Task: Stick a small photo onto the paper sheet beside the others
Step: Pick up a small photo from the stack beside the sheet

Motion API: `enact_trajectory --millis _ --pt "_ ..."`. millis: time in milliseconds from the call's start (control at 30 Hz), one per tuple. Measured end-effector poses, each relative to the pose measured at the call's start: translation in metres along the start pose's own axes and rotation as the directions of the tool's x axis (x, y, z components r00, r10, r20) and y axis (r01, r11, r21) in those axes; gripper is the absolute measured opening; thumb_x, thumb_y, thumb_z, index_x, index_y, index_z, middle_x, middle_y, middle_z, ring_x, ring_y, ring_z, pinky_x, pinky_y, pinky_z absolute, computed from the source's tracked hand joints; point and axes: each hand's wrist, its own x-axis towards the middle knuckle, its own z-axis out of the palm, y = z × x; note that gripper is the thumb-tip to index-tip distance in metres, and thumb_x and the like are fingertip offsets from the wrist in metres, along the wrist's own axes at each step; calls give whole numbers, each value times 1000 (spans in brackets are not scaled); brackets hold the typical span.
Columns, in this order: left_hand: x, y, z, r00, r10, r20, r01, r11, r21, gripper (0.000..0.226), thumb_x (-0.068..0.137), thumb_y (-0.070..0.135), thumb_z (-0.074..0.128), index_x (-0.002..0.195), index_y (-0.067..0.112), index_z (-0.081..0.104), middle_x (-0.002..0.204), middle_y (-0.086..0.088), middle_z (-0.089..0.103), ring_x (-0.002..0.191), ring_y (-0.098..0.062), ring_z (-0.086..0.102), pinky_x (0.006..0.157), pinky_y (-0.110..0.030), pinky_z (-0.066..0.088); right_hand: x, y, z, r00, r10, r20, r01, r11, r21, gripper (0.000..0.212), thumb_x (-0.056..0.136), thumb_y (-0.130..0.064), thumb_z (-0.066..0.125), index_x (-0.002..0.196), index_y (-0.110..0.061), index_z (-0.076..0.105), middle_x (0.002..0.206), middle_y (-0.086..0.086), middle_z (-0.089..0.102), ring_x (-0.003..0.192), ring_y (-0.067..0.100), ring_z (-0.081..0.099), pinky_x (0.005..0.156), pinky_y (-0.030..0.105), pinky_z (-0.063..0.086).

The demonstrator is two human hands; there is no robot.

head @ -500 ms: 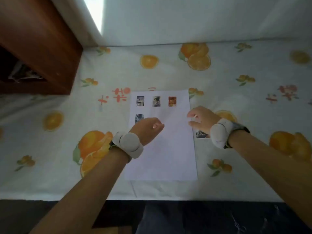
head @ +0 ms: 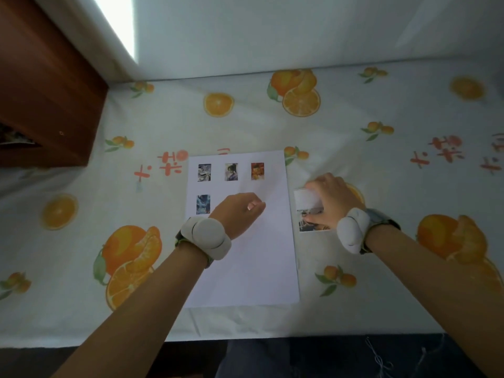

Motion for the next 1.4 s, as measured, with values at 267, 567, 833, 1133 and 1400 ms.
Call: enact_trajectory --millis 267,567,833,1133,1400 --pt "10 14 10 999 4 -37 -8 996 -94 33 91 27 44 117 7 50 118 -13 59 99 -21 55 85 -26 40 4 5 -18 1000 19 23 -25 957 289 45 75 -20 67 115 -7 49 119 13 49 102 28 51 79 22 33" --pt "12 29 6 997 56 -47 -69 938 -339 26 89 23 48 106 7 59 106 -8 63 92 -15 56 81 -21 42 7 -24 -40 985 -144 93 68 825 561 38 75 -21 68 110 -16 54 103 1 59 92 22 59 81 31 46" --pt "-1 16 2 971 -52 -232 -74 861 -503 10 86 13 53 79 9 58 76 -8 62 64 -7 55 62 -20 48 9 -35 -28 979 33 200 -179 607 774 60 85 -40 51 133 -11 31 128 4 47 112 21 51 90 33 44" --pt "-7 -6 -7 977 -61 -206 -62 837 -544 12 87 18 53 88 6 55 80 -6 61 66 -4 55 59 -13 46 10 -70 -14 982 44 181 -184 390 902 10 87 -24 54 80 -19 59 83 5 64 77 22 61 86 37 51" --pt "-10 -20 -16 929 95 -358 -210 931 -300 20 84 26 56 73 11 49 64 -2 51 57 -10 44 55 -13 37 11 -90 -5 995 78 61 -90 470 878 16 87 -23 54 88 -11 63 84 11 66 77 24 63 83 37 54"
